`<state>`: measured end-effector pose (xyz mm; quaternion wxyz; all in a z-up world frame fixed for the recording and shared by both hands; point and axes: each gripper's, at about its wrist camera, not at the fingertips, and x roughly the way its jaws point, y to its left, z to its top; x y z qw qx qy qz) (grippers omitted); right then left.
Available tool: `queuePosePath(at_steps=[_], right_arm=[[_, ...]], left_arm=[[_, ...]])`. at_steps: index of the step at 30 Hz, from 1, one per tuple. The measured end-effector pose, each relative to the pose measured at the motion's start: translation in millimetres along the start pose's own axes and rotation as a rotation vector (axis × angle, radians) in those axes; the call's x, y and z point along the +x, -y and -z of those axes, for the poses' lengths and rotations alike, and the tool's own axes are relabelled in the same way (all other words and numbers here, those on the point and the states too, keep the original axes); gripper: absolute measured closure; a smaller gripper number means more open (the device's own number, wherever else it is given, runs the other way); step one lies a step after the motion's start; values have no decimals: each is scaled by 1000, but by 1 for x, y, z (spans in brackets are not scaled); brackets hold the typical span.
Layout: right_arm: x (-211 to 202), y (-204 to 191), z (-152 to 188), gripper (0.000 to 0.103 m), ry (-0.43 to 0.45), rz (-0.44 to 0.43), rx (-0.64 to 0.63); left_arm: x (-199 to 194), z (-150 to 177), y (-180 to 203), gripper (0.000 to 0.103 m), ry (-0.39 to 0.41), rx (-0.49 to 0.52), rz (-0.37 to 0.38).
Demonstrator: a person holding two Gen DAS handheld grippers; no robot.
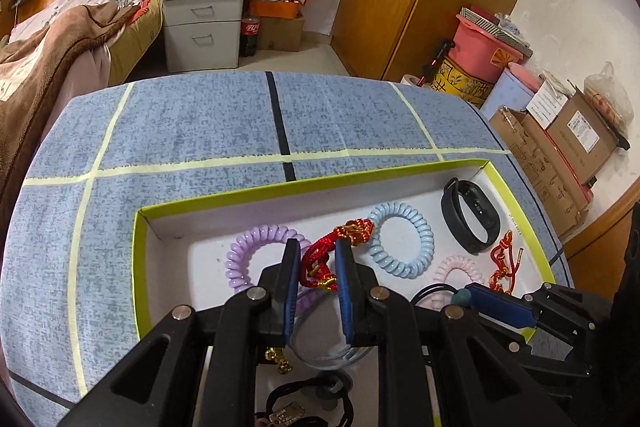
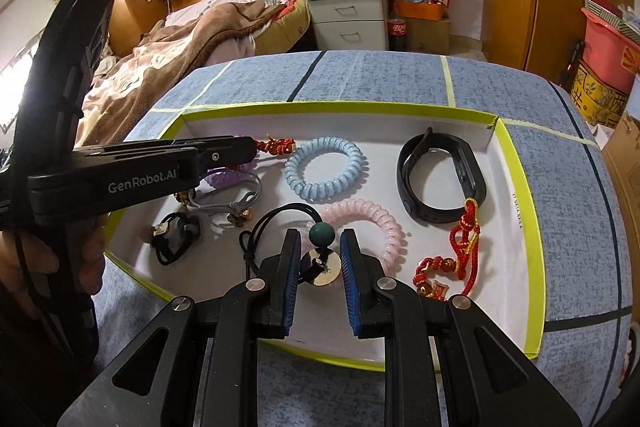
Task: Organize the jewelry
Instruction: 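Open the right tool releasing the teal-bead elastic while the left tool releases the red charm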
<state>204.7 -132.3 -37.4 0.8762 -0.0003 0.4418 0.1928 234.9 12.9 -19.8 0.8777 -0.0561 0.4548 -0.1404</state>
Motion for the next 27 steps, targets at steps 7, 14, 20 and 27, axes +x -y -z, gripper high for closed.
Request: queuePosePath(at_steps=[7,14,20,27], right_arm=[[-1,-1,-1,82,5,1,6],[-6,1,-1,68,23,6,4],[-10,1,0,68,32,25,2],[-25,-2,3,56,62,49,-8]], left_arm=[[2,0,2,75,-9,-2,-5],[-5,1,6,65,8,13,-11],[-13,4,8,60,18,14,-11],[-35,10,12,53,54,-2,-33]])
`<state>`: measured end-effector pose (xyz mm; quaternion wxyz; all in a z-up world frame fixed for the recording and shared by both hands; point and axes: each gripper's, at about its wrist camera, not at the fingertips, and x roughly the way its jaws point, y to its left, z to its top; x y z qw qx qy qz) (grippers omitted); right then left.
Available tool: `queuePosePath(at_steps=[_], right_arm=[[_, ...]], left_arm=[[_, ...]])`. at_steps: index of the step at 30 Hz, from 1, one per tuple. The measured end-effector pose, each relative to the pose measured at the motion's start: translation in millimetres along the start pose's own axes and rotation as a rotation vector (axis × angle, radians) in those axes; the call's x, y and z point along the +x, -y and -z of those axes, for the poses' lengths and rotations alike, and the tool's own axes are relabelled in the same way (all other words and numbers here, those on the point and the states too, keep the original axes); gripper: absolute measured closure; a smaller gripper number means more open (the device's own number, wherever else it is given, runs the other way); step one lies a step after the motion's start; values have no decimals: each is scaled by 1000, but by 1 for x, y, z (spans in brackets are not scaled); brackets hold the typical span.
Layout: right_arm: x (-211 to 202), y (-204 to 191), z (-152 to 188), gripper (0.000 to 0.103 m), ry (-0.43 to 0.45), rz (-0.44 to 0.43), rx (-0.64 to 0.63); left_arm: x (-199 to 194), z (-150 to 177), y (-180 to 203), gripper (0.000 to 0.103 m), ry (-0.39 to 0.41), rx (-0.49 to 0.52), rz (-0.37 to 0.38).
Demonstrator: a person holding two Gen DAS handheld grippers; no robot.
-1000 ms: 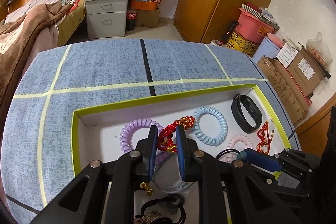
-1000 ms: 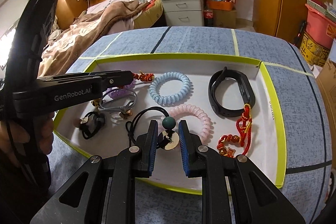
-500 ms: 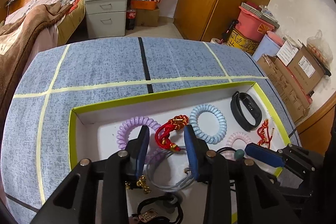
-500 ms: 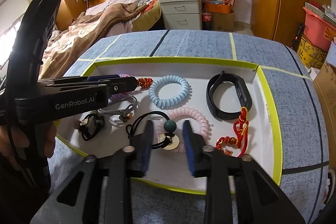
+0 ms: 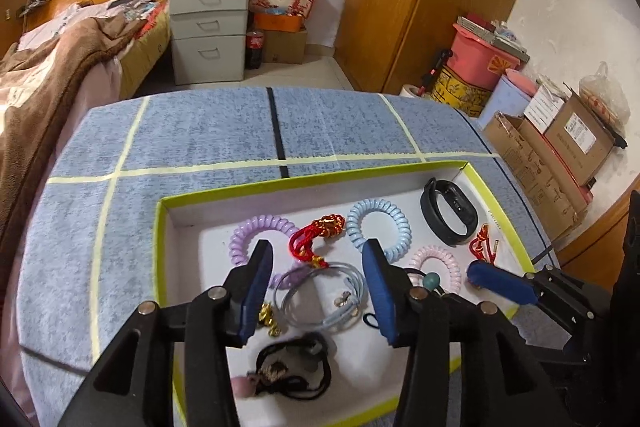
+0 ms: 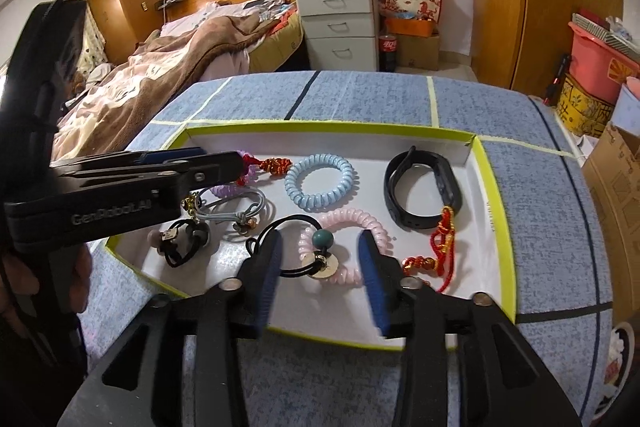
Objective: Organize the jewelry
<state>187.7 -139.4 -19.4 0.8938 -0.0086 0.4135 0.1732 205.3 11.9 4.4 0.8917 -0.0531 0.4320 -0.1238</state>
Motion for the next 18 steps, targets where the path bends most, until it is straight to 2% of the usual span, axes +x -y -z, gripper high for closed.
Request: queuePosePath(at_steps=[13,18], right_arm=[[-36,-11,15,55,54,42,16],[-48,-13,23,55,79,59,32]], left_arm=[[-51,40,4,50,79,-41,-103],[-62,60,8,50,100,-46,-184]])
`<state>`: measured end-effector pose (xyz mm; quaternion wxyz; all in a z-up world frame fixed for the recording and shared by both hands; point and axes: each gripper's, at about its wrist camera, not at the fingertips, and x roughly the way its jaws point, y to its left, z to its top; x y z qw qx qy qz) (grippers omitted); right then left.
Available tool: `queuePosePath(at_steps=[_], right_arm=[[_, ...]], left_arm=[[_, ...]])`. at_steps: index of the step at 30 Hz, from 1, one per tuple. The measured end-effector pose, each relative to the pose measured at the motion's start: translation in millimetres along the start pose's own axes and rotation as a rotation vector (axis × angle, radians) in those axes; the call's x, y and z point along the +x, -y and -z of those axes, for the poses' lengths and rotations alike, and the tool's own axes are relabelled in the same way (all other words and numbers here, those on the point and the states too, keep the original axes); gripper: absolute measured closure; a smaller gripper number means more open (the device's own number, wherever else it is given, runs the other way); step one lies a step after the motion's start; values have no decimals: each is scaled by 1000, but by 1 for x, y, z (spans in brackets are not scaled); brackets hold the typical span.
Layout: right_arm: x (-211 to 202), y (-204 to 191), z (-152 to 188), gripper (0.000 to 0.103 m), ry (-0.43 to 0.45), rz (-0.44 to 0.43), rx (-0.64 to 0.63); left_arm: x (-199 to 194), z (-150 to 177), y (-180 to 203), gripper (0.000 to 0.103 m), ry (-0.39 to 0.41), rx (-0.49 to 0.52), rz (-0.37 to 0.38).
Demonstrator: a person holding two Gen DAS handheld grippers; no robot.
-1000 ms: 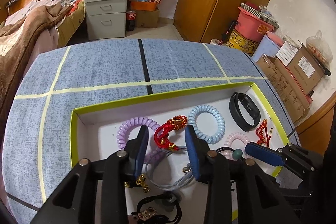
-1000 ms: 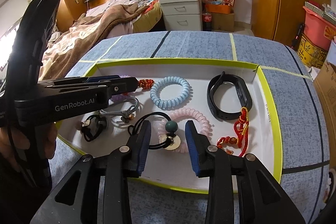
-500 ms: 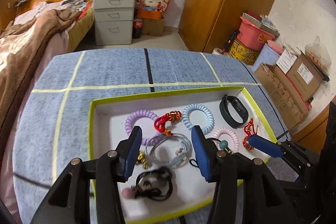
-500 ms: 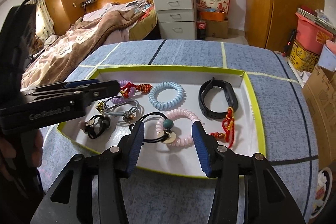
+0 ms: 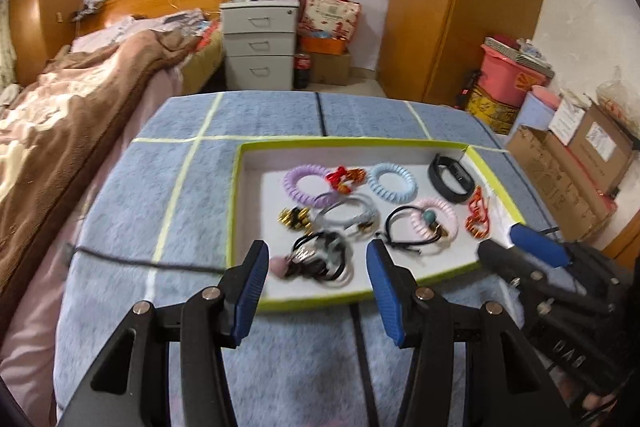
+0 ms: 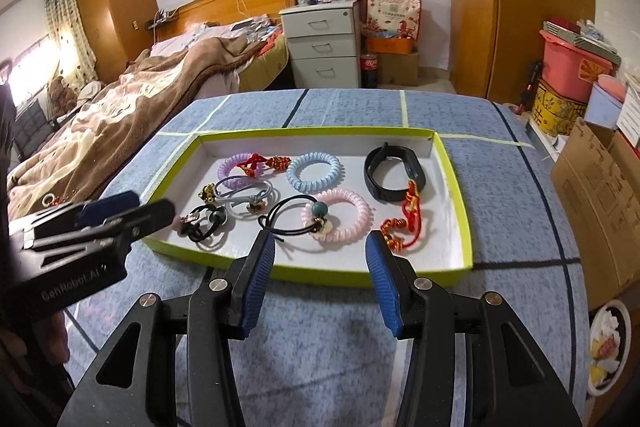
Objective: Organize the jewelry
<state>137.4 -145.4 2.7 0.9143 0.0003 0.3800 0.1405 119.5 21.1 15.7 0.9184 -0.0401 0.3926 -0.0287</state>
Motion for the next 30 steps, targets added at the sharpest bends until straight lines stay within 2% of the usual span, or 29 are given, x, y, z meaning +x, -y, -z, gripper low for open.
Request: queuePosePath(at_steps=[9,30], right_arm=[[-11,-5,12,55,13,9,-1],[-13,-14,16,55,14,4,-1]], left_arm=[[-18,25,0,50,38,-42,-59],[-21,35,0,50,33,-56,-51]])
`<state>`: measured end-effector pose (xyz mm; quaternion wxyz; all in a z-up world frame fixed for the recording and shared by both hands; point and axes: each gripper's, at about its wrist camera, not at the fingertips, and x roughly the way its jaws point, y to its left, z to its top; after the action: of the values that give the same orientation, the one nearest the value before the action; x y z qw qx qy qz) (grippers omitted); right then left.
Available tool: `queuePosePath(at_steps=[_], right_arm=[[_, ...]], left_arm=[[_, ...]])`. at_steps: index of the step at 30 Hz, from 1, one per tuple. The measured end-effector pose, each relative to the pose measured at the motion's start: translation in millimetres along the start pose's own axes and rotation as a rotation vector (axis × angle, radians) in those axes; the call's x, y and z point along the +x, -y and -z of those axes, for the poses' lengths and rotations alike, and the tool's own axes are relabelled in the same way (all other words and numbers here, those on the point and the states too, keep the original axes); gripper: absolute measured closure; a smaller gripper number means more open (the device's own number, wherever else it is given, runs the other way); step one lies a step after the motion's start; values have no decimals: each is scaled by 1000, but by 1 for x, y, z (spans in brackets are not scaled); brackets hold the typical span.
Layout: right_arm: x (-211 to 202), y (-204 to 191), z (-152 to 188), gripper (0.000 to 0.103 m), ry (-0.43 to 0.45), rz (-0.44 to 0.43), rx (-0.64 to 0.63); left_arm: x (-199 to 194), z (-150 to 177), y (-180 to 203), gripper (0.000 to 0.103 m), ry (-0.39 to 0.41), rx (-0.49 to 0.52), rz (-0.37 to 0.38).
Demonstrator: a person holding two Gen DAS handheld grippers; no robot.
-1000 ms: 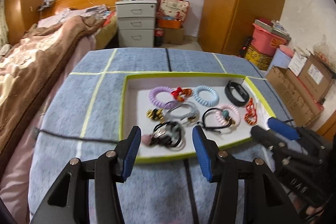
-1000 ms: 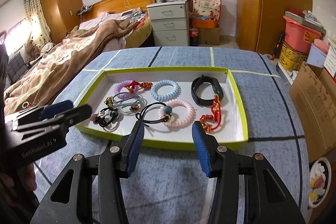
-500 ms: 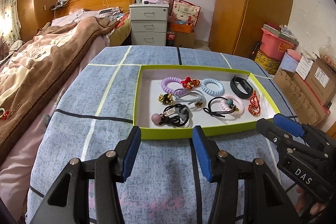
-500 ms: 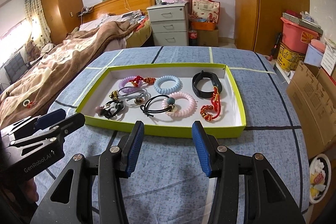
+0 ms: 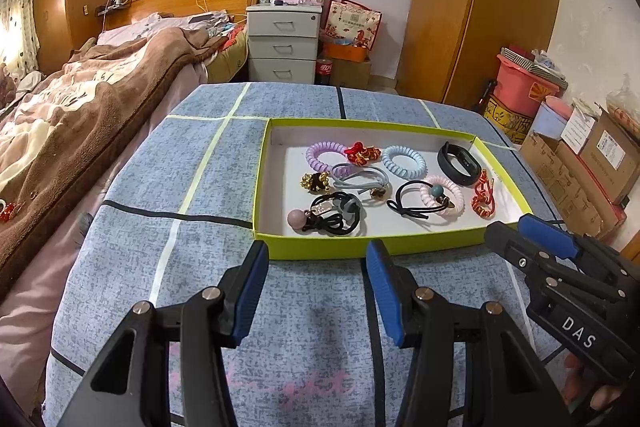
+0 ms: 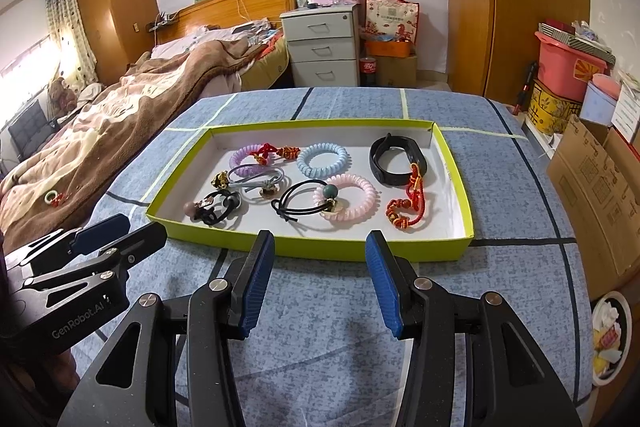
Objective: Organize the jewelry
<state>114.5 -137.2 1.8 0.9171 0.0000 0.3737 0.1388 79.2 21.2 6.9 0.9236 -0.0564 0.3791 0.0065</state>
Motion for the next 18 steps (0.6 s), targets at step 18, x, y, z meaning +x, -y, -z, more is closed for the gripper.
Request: queuePosePath(at_steps=[18], right_arm=[[0,0,1,55,-5,-3,0]], left_arm=[[-4,0,-2,50,7,-14,4]])
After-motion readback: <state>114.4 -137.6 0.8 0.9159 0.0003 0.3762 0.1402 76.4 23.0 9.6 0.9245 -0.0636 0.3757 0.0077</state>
